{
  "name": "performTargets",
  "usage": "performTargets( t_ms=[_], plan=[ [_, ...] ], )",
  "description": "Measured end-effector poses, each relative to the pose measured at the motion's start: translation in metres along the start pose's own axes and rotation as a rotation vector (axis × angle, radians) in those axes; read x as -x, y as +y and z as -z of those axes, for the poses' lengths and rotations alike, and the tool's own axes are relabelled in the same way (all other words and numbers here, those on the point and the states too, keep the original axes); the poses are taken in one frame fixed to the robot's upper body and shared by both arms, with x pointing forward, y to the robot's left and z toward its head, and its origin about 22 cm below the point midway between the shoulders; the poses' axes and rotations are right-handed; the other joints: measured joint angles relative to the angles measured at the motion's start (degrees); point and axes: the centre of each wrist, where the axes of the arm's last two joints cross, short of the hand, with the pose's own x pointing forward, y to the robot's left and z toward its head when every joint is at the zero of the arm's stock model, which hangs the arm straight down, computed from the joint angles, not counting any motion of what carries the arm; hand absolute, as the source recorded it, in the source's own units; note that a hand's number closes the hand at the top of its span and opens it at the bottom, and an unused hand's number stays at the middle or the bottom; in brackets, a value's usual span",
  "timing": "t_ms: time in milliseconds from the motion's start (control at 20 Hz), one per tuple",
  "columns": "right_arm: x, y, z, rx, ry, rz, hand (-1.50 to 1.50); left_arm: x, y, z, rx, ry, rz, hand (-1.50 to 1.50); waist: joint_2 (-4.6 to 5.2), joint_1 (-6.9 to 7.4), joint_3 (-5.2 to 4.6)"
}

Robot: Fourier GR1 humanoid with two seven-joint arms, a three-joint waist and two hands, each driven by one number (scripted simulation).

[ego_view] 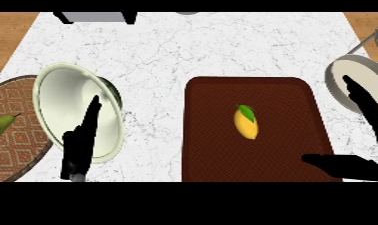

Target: Pick the lemon from the tray and place it in the tiered basket

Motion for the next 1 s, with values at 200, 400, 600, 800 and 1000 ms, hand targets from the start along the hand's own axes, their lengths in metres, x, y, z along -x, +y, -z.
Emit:
performTargets(
  t_ms=[200, 400, 600, 800, 1000],
  plan=[
    [-0.027, 0.004, -0.011, -0.012, 0.066, -0.182, -1.50, -0.002, -0.005, -0.002, 0.003, 0.002, -0.003, 0.00, 0.02, 0.20, 0.01],
    [-0.055, 0.028, -0.011, 0.008, 0.102, -0.270, -1.50, -0.005, -0.010, -0.001, 0.009, 0.008, -0.005, 0.00, 0.16, 0.63, 0.10],
    [-0.066, 0.059, -0.010, 0.015, 0.102, -0.333, -1.50, -0.004, -0.010, 0.001, 0.009, 0.019, -0.004, 0.00, 0.15, 0.46, 0.25],
    [-0.074, 0.083, -0.001, 0.010, 0.103, -0.402, -1.50, 0.000, -0.004, 0.001, 0.019, 0.007, -0.011, 0.00, 0.12, 0.40, 0.32],
    [-0.072, 0.106, 0.005, -0.024, 0.142, -0.483, -1.50, 0.000, -0.005, 0.001, 0.019, 0.006, -0.003, 0.00, 0.13, 0.33, 0.34]
  ],
)
